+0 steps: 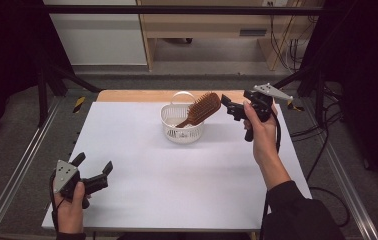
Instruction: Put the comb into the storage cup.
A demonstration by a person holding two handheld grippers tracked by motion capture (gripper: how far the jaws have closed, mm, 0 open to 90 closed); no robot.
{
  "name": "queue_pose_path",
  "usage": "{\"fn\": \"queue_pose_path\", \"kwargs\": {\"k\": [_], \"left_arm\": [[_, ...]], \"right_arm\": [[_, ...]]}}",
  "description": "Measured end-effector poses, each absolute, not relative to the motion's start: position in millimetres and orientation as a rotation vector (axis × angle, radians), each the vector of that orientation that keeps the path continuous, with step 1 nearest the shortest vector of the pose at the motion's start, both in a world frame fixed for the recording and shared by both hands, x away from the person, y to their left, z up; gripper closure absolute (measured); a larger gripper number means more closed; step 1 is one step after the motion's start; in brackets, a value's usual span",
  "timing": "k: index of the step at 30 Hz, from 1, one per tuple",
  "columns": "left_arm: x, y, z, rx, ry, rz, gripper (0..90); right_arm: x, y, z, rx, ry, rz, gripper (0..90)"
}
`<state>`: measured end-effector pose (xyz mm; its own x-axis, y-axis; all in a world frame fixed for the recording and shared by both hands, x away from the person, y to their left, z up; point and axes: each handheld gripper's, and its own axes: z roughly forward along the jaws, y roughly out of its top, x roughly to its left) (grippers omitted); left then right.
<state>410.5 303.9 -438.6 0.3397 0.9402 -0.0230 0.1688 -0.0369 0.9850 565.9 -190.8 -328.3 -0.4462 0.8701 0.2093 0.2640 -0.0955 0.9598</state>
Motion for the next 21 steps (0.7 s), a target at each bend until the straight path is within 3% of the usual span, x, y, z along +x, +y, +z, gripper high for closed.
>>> {"fn": "queue_pose_path", "kwargs": {"k": [21], "left_arm": [[408.5,309.0,-439.2,1.451,1.103,0.894,1.1]], "right_arm": [[561.8,-205.7,-335.0,1.289,1.625,1.434,8.1]]}}
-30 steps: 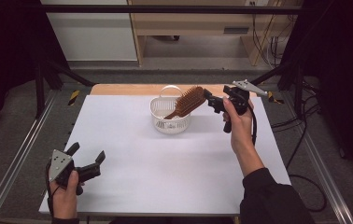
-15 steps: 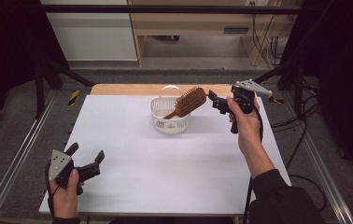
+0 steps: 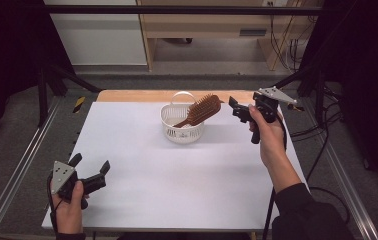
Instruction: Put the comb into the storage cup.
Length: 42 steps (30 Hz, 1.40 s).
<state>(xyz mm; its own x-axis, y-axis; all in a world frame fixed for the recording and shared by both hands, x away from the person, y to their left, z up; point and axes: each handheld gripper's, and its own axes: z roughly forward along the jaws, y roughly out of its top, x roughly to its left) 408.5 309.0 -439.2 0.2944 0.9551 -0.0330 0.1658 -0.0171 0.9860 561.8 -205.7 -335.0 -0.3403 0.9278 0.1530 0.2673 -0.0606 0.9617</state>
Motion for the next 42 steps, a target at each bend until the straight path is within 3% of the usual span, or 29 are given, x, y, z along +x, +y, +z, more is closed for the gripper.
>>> {"fn": "queue_pose_path", "kwargs": {"k": [42], "left_arm": [[409.7,311.0,-440.0,1.444,1.112,0.902,1.2]], "right_arm": [[504.1,-259.5,-349.8,1.196,1.572,1.422,4.0]]}}
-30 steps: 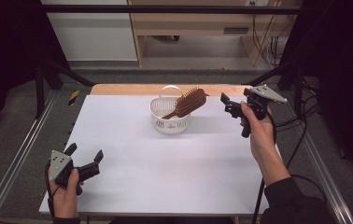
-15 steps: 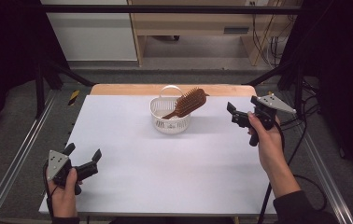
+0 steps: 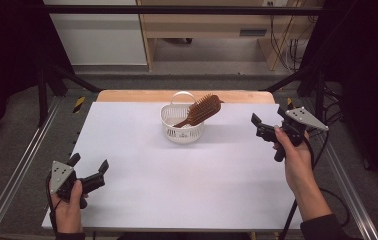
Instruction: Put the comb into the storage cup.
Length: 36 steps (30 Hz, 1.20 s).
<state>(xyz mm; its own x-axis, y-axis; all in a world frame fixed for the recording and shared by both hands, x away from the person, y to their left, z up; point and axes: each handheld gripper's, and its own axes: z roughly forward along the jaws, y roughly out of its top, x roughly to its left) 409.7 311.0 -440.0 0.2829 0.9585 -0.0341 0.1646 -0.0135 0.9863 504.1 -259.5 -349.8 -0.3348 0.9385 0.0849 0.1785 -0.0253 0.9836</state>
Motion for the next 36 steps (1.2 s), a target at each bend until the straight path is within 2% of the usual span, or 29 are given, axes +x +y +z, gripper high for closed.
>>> {"fn": "queue_pose_path", "kwargs": {"k": [36], "left_arm": [[404.1,310.7,-436.8,1.467,1.057,0.869,1.2]], "right_arm": [[455.4,-292.7,-385.1,1.201,1.552,1.471,3.8]]}}
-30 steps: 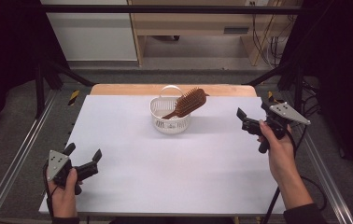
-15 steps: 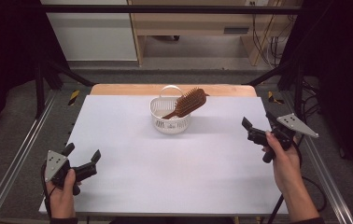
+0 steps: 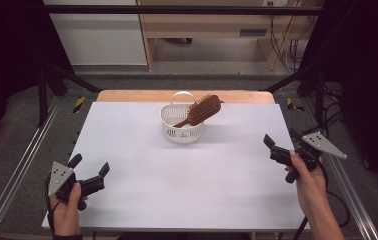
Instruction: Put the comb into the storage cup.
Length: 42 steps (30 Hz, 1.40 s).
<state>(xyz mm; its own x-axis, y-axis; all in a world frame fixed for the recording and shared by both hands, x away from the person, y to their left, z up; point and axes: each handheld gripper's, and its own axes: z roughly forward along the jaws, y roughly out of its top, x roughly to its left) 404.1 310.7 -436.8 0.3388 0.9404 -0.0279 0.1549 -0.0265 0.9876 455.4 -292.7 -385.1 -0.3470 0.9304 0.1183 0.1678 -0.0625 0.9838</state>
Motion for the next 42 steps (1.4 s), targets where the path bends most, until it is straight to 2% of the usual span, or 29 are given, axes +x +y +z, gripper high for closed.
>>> {"fn": "queue_pose_path", "kwargs": {"k": [22,42], "left_arm": [[401.4,308.3,-437.0,1.474,1.050,0.854,1.3],[401.2,308.2,-436.9,1.474,1.043,0.846,1.2]], "right_arm": [[435.1,-301.5,-408.2,1.196,1.566,1.480,3.8],[424.9,-290.5,-428.2,1.176,1.623,1.492,4.0]]}}
